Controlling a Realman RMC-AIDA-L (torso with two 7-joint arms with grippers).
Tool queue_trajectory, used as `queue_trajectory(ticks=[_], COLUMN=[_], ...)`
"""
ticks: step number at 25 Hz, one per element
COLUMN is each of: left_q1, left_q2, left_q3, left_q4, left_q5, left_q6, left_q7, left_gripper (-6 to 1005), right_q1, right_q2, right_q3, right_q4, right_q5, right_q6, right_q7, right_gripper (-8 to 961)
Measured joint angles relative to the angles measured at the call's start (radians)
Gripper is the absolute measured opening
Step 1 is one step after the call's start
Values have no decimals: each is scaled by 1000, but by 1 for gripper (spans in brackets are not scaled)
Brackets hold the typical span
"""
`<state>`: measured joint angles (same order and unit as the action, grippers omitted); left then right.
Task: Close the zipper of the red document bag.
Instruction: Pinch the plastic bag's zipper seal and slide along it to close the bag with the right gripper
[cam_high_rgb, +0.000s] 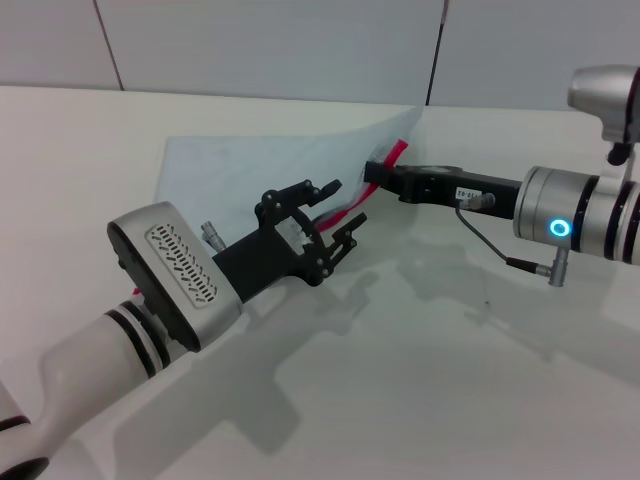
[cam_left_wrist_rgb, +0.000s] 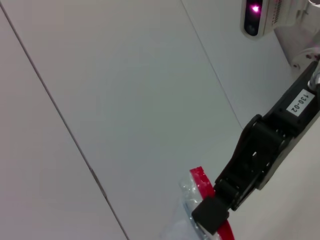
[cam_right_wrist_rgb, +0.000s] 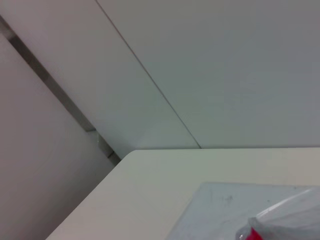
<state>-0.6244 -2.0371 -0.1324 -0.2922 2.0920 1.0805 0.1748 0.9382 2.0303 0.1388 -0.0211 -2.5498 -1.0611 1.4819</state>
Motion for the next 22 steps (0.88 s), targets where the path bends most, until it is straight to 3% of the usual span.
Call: queue_trajectory(ticks=[22], left_q1=[-11], left_q2=[0], left_q3=[-1], left_q4=[-3], left_q5=[-1], left_q6=[-36], left_q7=[25], left_gripper=[353], right_q1=[4], right_q2=[-1], right_q3=[-3], right_q4=[3], right_q5=[-1], right_q6=[-49], right_q7=[-7], right_gripper=[48])
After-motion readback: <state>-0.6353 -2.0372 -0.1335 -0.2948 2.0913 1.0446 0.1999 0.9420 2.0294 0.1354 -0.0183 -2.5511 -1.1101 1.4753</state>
